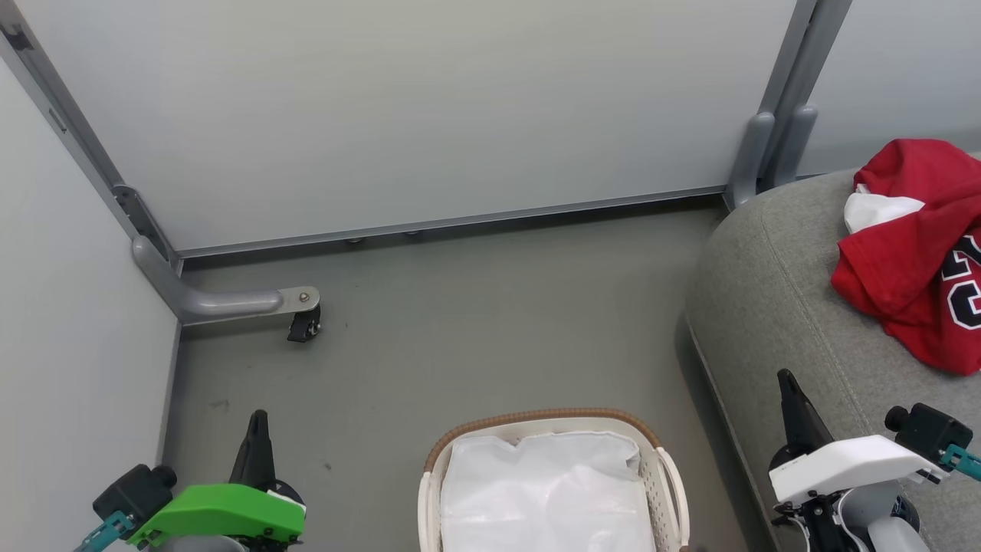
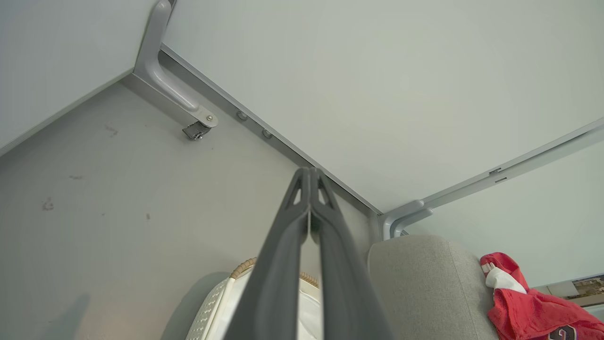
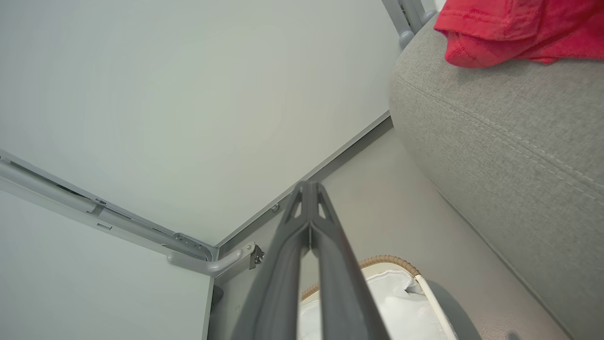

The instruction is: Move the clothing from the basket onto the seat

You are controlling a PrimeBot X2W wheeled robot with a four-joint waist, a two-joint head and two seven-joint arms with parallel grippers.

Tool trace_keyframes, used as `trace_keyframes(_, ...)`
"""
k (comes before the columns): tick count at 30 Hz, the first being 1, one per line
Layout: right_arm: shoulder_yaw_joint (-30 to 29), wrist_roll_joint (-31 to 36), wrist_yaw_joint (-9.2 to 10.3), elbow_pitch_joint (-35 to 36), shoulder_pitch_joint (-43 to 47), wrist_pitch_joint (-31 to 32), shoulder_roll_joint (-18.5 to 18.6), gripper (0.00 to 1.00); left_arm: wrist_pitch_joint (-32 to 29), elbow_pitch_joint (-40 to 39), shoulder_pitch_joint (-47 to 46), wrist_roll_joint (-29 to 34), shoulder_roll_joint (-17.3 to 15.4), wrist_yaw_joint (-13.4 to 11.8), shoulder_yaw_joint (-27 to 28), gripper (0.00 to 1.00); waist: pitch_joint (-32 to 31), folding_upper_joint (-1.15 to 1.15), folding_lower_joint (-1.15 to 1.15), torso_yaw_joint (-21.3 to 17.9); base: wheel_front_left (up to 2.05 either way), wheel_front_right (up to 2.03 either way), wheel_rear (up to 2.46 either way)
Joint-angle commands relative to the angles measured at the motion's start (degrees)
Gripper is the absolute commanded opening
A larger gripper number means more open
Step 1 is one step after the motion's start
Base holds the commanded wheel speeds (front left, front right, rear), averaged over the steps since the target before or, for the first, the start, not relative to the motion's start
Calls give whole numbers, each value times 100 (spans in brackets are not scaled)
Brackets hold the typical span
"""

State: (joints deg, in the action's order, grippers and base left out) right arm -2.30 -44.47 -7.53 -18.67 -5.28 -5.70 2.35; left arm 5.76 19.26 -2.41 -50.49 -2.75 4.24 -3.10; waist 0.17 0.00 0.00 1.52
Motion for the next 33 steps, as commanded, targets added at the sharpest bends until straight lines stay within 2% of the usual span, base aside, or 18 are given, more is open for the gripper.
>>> trace_keyframes(1, -32, -205, 2, 107, -92, 47, 37, 0, -41, -88, -170, -189, -11, 45, 68, 0, 0, 0, 0, -2, 0, 0, 0)
trace_keyframes(33, -217, -2313, 4, 286, -114, 594, 51, 0, -591, -301, -292, -2033, -15, 185, 486, 0, 0, 0, 0, -57, 0, 0, 0)
